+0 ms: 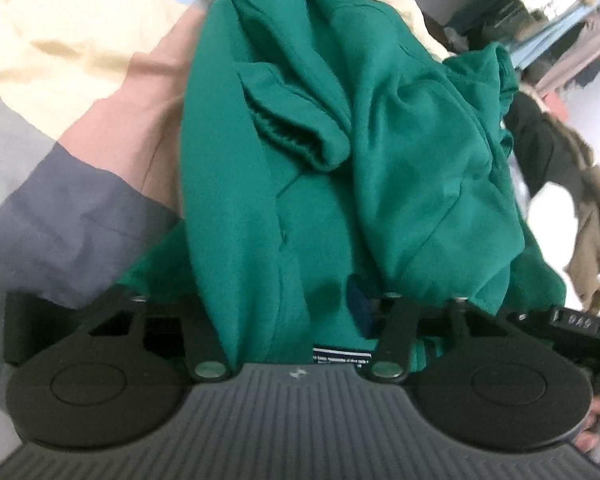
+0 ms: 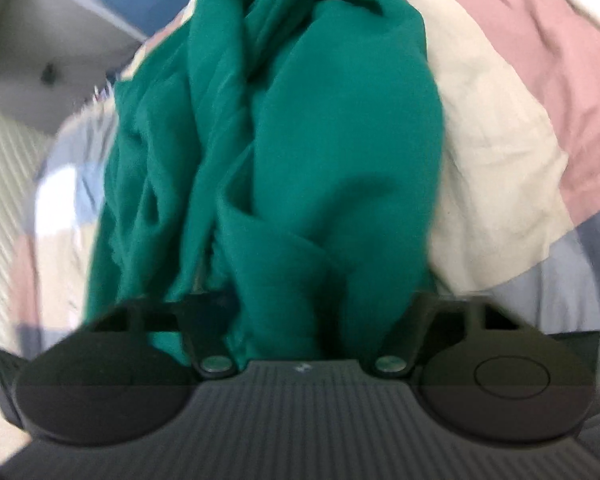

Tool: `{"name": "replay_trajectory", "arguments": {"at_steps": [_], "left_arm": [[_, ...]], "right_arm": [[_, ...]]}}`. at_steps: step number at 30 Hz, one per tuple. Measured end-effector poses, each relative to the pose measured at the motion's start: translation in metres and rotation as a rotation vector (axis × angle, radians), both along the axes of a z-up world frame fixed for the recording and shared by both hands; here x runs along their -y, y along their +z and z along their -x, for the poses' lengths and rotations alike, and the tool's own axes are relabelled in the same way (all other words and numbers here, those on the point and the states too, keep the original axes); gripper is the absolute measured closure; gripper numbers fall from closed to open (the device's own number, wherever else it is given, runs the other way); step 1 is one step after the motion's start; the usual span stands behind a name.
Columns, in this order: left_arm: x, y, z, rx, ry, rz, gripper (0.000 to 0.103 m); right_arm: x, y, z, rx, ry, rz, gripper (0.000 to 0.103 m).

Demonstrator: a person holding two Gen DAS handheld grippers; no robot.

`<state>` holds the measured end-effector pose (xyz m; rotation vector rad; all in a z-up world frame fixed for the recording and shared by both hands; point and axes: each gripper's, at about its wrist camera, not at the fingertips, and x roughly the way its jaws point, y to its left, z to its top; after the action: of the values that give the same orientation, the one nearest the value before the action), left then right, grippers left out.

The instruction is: Fold large clothes

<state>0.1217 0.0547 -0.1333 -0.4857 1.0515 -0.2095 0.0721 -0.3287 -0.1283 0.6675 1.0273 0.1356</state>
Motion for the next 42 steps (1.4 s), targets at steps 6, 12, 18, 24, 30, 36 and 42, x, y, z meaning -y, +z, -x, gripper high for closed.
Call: {"name": "replay_trajectory", "arguments": {"at_steps": [6,12,18,24,30,36,42], "left_arm": [[-0.04,0.028,0.022,0.046,0.139,0.139,0.092],[-0.072,0.065,0.045,0.121,0.195,0.359,0.092],[-0.085,0.106,0.08,0.174,0.152,0.454,0.092],[-0.091,0.132,0.134,0.199,0.103,0.519,0.092],[-0.093,0.146,0.158,0.227,0.108,0.562,0.092],[-0.086,0.175,0.084,0.281,0.123,0.517,0.092],[-0.069,0.184,-0.053,0.339,0.186,0.392,0.091]], "right_arm": [[0.032,0.036,0.023,0.111,-0.004,-0.061,0.086],[0.069,0.067,0.035,0.224,0.0,-0.2,0.087],[0.078,0.099,0.052,0.316,0.042,-0.293,0.087],[0.095,0.121,0.086,0.366,0.077,-0.323,0.087],[0.104,0.133,0.109,0.372,0.06,-0.34,0.086],[0.108,0.143,0.058,0.358,-0.011,-0.372,0.086],[0.11,0.13,-0.059,0.314,-0.148,-0.348,0.085]]}}
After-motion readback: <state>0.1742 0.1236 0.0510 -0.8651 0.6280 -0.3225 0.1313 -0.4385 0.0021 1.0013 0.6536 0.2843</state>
